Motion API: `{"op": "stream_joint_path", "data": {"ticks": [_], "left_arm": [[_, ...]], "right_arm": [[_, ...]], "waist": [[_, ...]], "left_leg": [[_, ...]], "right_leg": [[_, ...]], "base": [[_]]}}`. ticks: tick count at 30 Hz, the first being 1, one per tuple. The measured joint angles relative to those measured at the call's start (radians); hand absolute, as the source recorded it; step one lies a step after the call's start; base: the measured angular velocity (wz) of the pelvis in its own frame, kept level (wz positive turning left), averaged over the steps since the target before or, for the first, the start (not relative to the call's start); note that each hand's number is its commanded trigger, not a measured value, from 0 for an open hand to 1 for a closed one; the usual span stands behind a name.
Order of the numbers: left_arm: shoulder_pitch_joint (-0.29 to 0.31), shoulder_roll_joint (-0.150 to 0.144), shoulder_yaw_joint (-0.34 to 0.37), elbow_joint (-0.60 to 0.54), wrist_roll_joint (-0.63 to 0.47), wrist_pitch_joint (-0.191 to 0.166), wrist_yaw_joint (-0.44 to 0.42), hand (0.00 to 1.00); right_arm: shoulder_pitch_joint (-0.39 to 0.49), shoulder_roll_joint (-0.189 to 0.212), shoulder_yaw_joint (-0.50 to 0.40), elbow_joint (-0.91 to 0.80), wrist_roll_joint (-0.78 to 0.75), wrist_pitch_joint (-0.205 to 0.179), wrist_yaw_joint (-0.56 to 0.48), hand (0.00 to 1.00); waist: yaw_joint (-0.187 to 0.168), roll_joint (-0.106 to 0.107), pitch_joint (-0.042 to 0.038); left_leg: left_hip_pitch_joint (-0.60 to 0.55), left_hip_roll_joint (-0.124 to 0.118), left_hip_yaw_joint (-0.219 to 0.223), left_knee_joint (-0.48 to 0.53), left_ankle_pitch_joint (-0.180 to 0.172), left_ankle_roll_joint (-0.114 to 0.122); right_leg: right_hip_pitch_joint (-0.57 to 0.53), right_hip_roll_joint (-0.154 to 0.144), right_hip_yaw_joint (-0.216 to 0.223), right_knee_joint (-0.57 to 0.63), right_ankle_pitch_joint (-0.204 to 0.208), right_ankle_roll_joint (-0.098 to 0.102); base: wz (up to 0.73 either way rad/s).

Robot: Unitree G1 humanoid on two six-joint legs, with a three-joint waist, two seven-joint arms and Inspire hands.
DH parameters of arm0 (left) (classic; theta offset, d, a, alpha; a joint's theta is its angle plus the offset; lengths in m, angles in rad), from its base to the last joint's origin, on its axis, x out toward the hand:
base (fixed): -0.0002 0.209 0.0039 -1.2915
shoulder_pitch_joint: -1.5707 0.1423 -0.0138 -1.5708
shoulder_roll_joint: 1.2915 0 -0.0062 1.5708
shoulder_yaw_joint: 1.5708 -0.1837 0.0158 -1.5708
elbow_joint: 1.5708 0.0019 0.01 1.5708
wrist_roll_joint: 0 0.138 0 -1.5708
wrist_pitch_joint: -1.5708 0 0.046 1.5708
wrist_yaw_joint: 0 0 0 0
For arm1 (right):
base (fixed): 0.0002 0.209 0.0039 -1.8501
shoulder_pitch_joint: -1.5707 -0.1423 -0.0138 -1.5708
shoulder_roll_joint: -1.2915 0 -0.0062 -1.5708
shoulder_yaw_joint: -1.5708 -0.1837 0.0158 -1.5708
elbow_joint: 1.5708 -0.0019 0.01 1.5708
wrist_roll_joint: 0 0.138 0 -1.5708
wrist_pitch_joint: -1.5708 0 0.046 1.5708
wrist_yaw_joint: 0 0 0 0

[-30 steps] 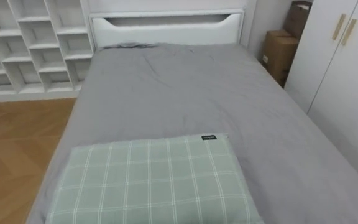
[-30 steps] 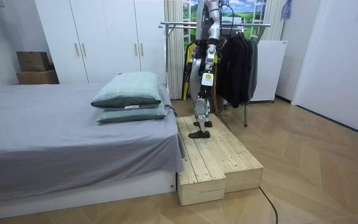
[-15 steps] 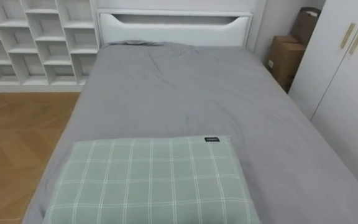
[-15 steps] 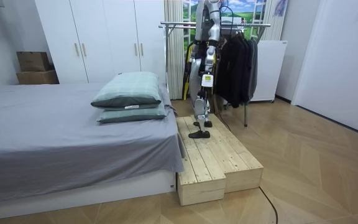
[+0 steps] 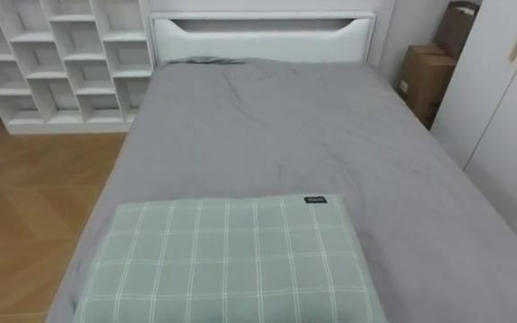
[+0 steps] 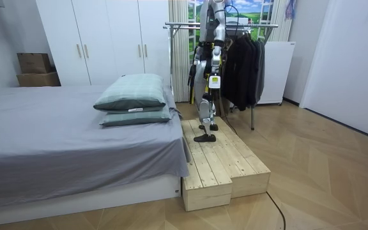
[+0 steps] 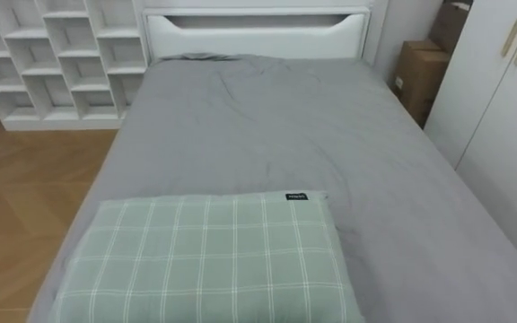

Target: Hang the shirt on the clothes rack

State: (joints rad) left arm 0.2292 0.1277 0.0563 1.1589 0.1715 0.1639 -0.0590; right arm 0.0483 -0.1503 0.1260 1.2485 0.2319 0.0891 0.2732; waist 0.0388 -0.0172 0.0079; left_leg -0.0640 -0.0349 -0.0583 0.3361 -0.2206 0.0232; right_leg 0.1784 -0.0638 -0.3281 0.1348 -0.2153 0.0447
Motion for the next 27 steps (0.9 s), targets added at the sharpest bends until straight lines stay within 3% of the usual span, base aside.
{"op": "stream_joint_path", "data": {"ticks": [11, 27], "left_arm": [[-0.022, 0.001, -0.003, -0.008, 0.105, -0.003, 0.004, 0.00], [-0.039, 0.003, -0.037, -0.011, 0.106, -0.003, 0.004, 0.00]], "right_arm": [[-0.001, 0.000, 0.008, 0.002, 0.005, -0.001, -0.001, 0.00], [-0.008, 0.000, 0.006, 0.015, 0.006, -0.001, 0.000, 0.00]], "waist": [[-0.002, -0.001, 0.0015], [-0.008, 0.005, 0.0005]], "left_leg": [[0.005, 0.000, -0.001, 0.000, 0.000, 0.000], [0.005, -0.001, -0.002, -0.001, 0.000, 0.000]], "right_leg": [[0.005, 0.000, 0.000, 0.000, 0.000, 0.000], [0.007, 0.001, 0.000, -0.001, 0.000, 0.000]], "base": [[0.00], [0.00]]}}
